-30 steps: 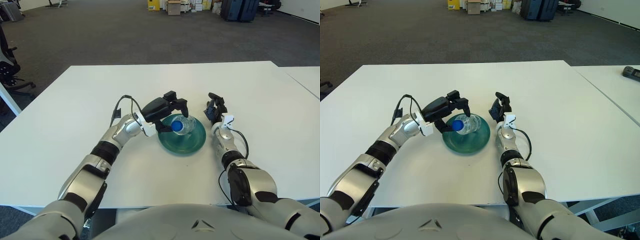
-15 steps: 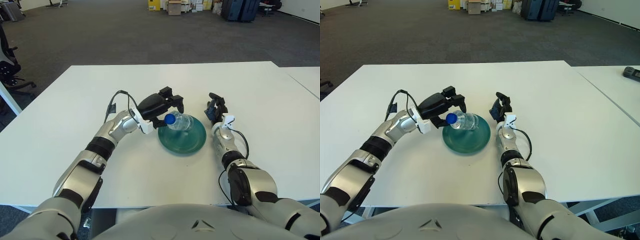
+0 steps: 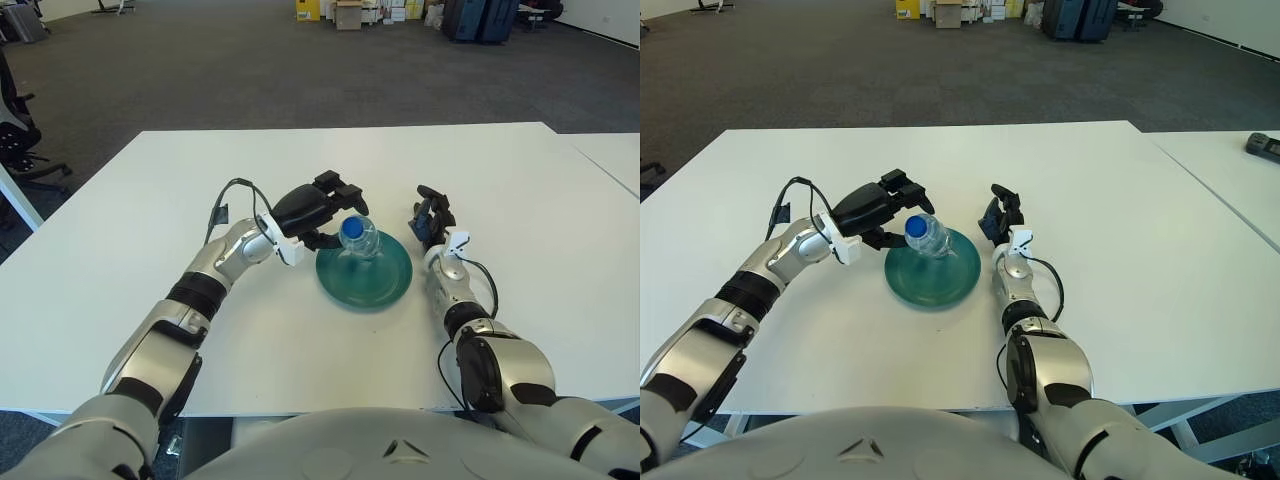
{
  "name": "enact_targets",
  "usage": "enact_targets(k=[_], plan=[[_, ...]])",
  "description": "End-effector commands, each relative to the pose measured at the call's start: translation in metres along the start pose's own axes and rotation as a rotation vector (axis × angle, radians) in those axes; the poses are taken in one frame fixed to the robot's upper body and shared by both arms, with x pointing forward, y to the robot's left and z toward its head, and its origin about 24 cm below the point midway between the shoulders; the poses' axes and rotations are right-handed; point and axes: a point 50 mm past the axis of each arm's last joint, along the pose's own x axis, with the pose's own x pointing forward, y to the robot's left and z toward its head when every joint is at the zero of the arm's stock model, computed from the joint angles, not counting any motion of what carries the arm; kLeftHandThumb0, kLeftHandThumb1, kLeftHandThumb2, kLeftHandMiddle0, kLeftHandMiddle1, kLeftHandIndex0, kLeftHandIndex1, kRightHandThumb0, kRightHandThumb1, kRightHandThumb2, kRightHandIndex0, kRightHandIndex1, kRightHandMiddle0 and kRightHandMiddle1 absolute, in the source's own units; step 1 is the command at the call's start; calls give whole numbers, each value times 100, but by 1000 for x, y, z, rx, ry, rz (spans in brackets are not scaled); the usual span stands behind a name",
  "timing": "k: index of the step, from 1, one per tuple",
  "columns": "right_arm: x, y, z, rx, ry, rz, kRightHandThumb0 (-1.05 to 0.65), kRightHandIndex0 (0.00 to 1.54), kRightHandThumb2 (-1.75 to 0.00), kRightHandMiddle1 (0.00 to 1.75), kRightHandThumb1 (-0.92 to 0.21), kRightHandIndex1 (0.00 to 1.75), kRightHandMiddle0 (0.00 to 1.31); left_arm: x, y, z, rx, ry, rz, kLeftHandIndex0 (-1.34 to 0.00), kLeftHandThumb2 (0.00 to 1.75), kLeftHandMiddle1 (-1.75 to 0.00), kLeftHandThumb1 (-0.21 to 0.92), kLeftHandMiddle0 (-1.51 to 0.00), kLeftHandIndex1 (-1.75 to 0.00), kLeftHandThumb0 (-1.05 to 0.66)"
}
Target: Put the bottle into the plate.
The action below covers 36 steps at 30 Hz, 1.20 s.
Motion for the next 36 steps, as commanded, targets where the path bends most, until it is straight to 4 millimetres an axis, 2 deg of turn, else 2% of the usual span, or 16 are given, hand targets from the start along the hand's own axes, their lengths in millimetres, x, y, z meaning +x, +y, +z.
enact_targets(k=[1,6,12,26,36], plan=[[-4,-6,-7,-7,38,-12,-92,21,-98,88,-92,0,3,2,15,-3,55,-12,-2,0,60,-4,92,-9,-41,-103],[-4,-5,-7,-11,38,-7,-92,18,-98,86,-92,0,0,1,16,-4,56,-13,-11,0,61,-1,92,-2,-21,-105],[-3,-5,-7,-16,41,-5,-92,17,-99,82,-92,0,0,0,18,-5,50,-10,-13,0,60,0,92,0,-15,-105],[-2,-5,-7,-20,42,-2,-93,23,-97,87,-92,2,3,-2,19,-6,20,-8,-24,0,63,0,92,0,-24,-105],[-2,-6,-7,-15,44,0,-93,23,-98,85,-92,1,0,-4,21,-9,27,4,-33,0,61,-2,92,-6,-34,-105]])
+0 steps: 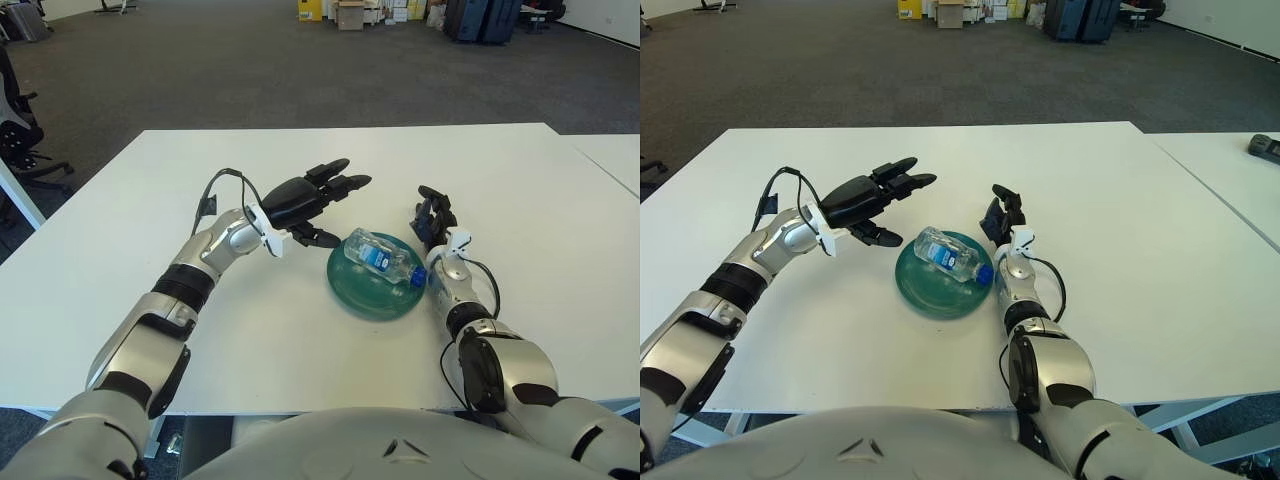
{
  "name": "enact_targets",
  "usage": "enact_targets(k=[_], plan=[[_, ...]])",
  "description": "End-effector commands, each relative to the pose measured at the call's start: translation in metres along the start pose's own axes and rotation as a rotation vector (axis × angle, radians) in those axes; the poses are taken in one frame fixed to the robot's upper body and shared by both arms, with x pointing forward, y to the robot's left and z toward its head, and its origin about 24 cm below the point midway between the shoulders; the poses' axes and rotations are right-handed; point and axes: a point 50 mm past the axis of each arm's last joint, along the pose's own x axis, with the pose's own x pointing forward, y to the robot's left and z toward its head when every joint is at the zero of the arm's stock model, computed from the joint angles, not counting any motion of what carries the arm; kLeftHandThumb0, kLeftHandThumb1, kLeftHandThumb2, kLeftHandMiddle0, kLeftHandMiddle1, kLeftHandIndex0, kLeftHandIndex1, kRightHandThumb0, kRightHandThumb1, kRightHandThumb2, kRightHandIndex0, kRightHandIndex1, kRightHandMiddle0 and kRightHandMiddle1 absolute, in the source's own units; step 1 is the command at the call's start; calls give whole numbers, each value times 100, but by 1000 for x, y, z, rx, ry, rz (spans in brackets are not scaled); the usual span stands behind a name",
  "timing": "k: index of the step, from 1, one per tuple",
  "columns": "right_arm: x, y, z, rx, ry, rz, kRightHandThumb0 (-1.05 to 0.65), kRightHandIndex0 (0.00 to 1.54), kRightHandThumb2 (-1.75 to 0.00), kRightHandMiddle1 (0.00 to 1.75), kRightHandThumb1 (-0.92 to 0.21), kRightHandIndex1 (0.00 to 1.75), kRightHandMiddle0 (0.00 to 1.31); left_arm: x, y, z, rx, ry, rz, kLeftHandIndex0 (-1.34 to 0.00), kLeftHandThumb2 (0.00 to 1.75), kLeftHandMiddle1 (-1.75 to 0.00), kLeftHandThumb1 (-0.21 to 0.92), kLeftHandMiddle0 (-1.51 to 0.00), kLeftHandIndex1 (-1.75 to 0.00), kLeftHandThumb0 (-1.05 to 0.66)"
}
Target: Put the bottle into the plate.
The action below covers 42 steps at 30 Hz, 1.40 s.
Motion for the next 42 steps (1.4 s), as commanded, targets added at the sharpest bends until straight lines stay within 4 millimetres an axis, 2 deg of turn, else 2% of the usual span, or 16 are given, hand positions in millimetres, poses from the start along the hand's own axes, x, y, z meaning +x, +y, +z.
enact_targets(k=[1,13,16,18,22,26,29,33,38,42], plan=[[-2,-3,-7,0,42,-6,-93,22,-98,83,-92,1,0,1,10,-4,32,10,4,0,59,-2,92,-7,-35,-105],[-1,-6,-7,-6,49,-12,-94,23,-98,78,-92,1,0,-7,19,-10,-13,55,81,0,55,-3,92,-15,-51,-105],[-1,-8,-6,-3,51,-22,-94,24,-99,80,-92,1,0,-25,23,-31,-158,161,187,0,54,-4,92,-20,-61,-103],[-1,-9,-6,-2,52,-25,-94,25,-99,81,-92,2,0,-28,22,-37,-218,194,231,0,60,-4,92,-21,-60,-100],[0,-11,-6,-1,54,-31,-94,26,-99,81,-92,2,0,-33,6,-57,-561,338,481,0,57,-6,92,-35,-81,-94],[0,-14,-6,-3,52,-36,-93,26,-99,81,-92,2,0,-44,-10,-71,-834,413,645,0,63,-8,92,-42,-88,-87],[0,-17,-5,-7,47,-40,-93,26,-99,81,-92,2,0,-54,-23,-76,-1017,424,747,0,72,-6,92,-41,-85,-83],[-1,-20,-4,-13,36,-44,-93,25,-101,78,-92,1,0,-62,-36,-80,-1199,424,841,0,86,-2,92,-33,-71,-80],[-2,-24,-3,-14,24,-49,-93,23,-102,75,-92,0,0,-63,-41,-82,-1270,422,875,0,95,-1,92,-24,-56,-79],[-3,-24,-3,-15,9,-50,-93,21,-102,76,-92,0,0,-65,-45,-82,-1287,433,883,0,98,-1,92,-23,-53,-79]])
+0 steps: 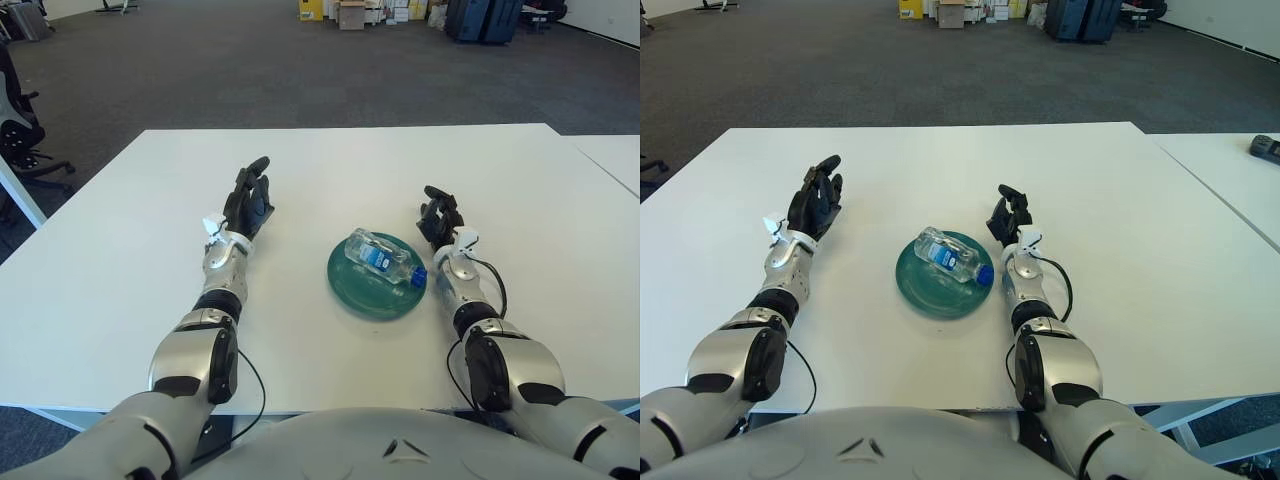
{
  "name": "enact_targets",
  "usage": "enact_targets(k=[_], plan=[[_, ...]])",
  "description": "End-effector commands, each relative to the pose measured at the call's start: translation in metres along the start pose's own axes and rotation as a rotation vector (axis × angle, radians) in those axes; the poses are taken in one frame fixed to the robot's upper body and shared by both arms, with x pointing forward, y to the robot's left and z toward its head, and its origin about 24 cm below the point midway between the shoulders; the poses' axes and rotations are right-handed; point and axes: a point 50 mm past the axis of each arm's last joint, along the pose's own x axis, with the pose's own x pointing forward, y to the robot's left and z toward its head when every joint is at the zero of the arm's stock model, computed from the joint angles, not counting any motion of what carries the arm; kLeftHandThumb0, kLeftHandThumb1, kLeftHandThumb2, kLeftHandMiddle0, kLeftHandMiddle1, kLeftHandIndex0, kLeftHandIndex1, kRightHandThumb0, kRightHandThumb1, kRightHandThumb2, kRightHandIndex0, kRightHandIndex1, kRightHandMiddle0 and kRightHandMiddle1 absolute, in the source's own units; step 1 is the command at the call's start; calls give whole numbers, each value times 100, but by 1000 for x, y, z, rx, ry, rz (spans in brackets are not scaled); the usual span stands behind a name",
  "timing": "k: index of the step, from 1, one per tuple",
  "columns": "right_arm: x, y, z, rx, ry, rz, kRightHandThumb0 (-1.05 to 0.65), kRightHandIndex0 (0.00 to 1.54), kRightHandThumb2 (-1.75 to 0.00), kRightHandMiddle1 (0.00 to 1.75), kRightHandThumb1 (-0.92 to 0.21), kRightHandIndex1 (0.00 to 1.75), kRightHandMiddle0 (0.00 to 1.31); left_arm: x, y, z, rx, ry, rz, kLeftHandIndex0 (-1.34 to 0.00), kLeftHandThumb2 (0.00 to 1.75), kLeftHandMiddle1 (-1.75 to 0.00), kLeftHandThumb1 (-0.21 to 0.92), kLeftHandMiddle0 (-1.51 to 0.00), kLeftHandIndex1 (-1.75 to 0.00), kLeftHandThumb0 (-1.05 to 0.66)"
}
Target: Put the bottle into the plate.
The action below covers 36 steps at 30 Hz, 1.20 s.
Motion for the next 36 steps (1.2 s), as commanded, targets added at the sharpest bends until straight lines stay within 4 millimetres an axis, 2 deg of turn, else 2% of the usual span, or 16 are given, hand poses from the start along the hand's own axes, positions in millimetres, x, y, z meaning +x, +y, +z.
enact_targets(k=[1,11,17,25,36], plan=[[-5,-7,-5,2,4,-21,-93,21,-102,77,-92,0,0,4,0,5,-15,-19,-3,0,99,-1,92,-23,-53,-79],[-7,-10,-3,-20,-29,-12,-91,18,-100,76,-92,0,0,-1,-3,-6,-31,16,7,0,96,-3,92,-32,-65,-78],[-9,-10,-3,-50,-38,-8,-89,22,-99,81,-92,2,0,-7,-1,-11,13,34,27,0,94,-4,92,-38,-77,-77],[-11,-11,-5,-76,-31,-8,-88,26,-99,77,-92,3,0,-12,-2,-14,86,36,28,0,95,-3,92,-39,-79,-75],[-16,-8,-13,-127,-4,-27,-83,18,-94,43,-92,0,0,-20,-4,-20,196,42,56,0,89,-1,92,-37,-75,-75]])
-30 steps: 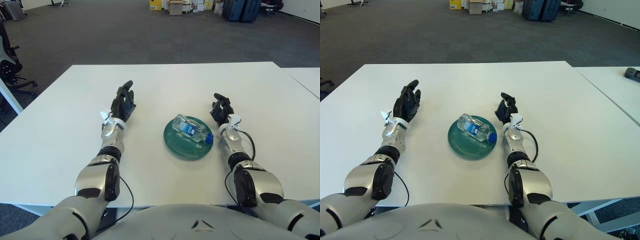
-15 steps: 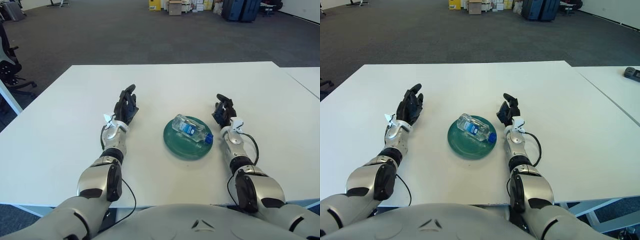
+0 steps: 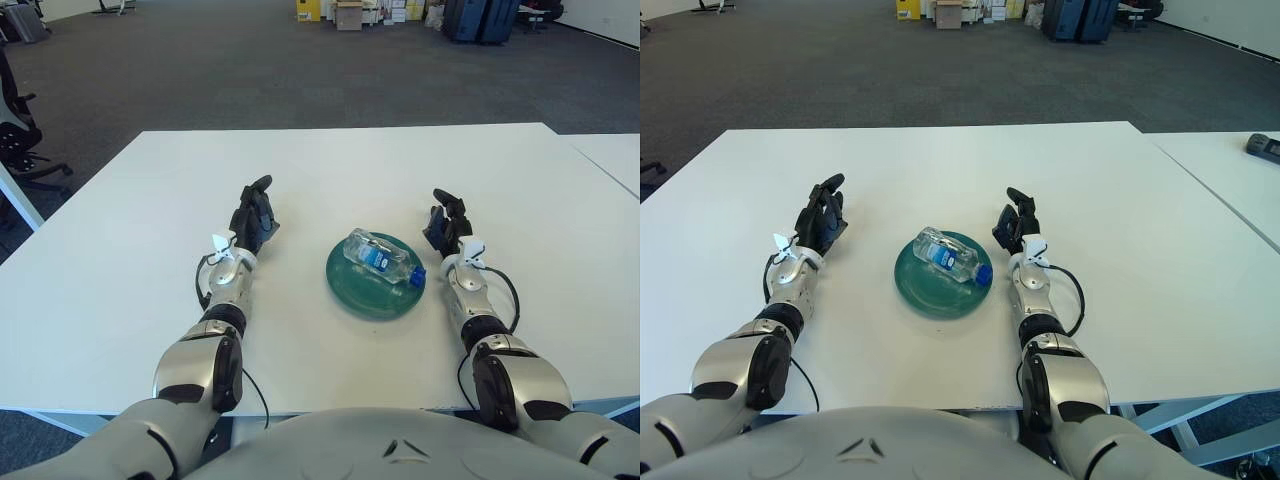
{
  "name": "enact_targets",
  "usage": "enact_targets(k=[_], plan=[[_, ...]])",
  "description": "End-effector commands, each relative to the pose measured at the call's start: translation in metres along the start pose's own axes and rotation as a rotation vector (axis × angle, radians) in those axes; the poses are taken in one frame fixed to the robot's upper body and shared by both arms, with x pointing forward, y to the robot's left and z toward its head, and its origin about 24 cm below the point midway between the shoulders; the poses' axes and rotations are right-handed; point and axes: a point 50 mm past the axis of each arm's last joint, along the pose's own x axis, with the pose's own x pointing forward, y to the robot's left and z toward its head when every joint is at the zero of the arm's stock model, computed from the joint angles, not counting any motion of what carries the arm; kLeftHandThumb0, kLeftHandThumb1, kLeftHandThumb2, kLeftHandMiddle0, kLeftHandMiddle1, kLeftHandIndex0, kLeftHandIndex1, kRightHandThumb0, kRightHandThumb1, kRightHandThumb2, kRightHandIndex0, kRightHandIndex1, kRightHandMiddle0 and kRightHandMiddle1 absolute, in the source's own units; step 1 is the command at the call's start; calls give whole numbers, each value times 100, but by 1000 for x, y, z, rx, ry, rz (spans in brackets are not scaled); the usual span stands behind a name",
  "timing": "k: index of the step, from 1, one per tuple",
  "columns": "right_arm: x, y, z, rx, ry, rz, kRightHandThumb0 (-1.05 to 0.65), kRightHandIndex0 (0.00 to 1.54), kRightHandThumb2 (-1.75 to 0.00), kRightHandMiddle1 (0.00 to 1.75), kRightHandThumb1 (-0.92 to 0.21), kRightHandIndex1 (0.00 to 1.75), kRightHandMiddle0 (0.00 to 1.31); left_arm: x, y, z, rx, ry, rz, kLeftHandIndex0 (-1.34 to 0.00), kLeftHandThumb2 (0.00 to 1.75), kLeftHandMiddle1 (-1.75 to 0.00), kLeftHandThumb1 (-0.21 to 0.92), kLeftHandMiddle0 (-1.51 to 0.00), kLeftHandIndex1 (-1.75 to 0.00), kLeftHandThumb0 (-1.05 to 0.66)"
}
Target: Put the bottle into the plate.
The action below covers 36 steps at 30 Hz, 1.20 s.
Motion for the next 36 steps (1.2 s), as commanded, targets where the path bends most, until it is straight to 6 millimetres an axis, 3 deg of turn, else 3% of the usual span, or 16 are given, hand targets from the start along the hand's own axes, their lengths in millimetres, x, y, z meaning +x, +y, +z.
enact_targets(k=[1,15,36], plan=[[-6,0,-11,-32,53,-9,-82,16,-94,39,-92,0,0,-3,1,-1,50,-8,10,0,88,-1,92,-36,-74,-75],[-9,5,-14,-59,74,3,-76,7,-94,17,-92,0,0,-12,1,-9,102,19,8,0,74,0,92,-27,-58,-75],[-13,9,-16,-71,76,25,-76,5,-94,17,-92,0,0,-25,0,-21,2,33,-8,0,45,-1,92,-26,-59,-76]])
